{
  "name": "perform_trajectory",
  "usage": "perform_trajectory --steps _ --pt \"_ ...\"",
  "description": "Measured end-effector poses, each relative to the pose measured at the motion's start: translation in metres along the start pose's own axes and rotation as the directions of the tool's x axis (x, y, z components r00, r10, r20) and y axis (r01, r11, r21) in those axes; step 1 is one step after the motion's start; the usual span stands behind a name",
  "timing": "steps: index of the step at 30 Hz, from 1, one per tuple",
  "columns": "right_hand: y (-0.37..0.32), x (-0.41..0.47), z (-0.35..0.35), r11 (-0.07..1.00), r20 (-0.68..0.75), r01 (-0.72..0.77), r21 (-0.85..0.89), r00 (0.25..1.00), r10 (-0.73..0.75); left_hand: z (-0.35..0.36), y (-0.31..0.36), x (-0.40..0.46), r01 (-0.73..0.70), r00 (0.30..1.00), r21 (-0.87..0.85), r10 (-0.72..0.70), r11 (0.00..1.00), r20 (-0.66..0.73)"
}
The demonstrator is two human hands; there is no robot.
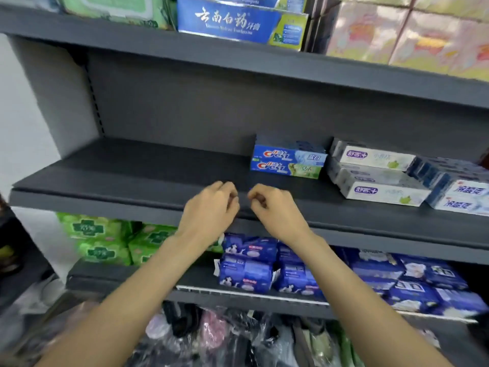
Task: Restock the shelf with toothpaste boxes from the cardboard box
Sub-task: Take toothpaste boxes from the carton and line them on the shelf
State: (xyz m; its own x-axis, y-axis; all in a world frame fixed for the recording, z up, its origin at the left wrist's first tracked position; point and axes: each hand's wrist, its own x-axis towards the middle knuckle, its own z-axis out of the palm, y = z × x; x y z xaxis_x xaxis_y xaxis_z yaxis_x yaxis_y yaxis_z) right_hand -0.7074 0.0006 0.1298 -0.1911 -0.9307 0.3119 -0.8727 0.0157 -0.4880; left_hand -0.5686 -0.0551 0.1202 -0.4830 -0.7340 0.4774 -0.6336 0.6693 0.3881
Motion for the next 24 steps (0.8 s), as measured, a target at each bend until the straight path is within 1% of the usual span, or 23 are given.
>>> perform_trajectory --steps 4,7,12,14,17,20,22,24 --pt "-0.040 -0.035 0.037 0.999 0.098 0.012 0.030 0.995 -0.015 -0.023 -0.027 -0.059 0.109 0.994 -0.017 -0.109 0.994 0.021" --pt "-0.074 -0.055 0.075 0.998 0.191 0.050 0.027 0.980 -0.054 -0.039 -0.058 -0.102 0.189 0.981 0.004 -0.189 0.982 0.040" --pt "-0.138 -0.083 0.152 0.992 0.359 0.124 0.034 0.924 -0.128 -0.066 -0.131 -0.176 0.351 0.928 0.079 -0.358 0.933 0.106" --pt "-0.164 -0.094 0.185 0.989 0.423 0.132 0.060 0.894 -0.145 -0.079 -0.163 -0.204 0.423 0.887 0.130 -0.439 0.897 0.140" --pt "-0.206 -0.107 0.237 0.985 0.471 0.115 0.128 0.867 -0.162 -0.101 -0.217 -0.242 0.537 0.800 0.192 -0.568 0.821 0.194" --pt "-0.248 -0.115 0.288 0.985 0.520 0.073 0.156 0.842 -0.144 -0.118 -0.276 -0.278 0.619 0.709 0.233 -0.661 0.750 0.246" --pt "-0.271 -0.117 0.323 0.988 0.566 0.012 0.153 0.818 -0.098 -0.123 -0.313 -0.298 0.643 0.658 0.260 -0.693 0.721 0.295" --pt "-0.293 -0.118 0.361 0.994 0.602 -0.043 0.103 0.798 -0.028 -0.124 -0.351 -0.315 0.607 0.606 0.321 -0.685 0.727 0.404"
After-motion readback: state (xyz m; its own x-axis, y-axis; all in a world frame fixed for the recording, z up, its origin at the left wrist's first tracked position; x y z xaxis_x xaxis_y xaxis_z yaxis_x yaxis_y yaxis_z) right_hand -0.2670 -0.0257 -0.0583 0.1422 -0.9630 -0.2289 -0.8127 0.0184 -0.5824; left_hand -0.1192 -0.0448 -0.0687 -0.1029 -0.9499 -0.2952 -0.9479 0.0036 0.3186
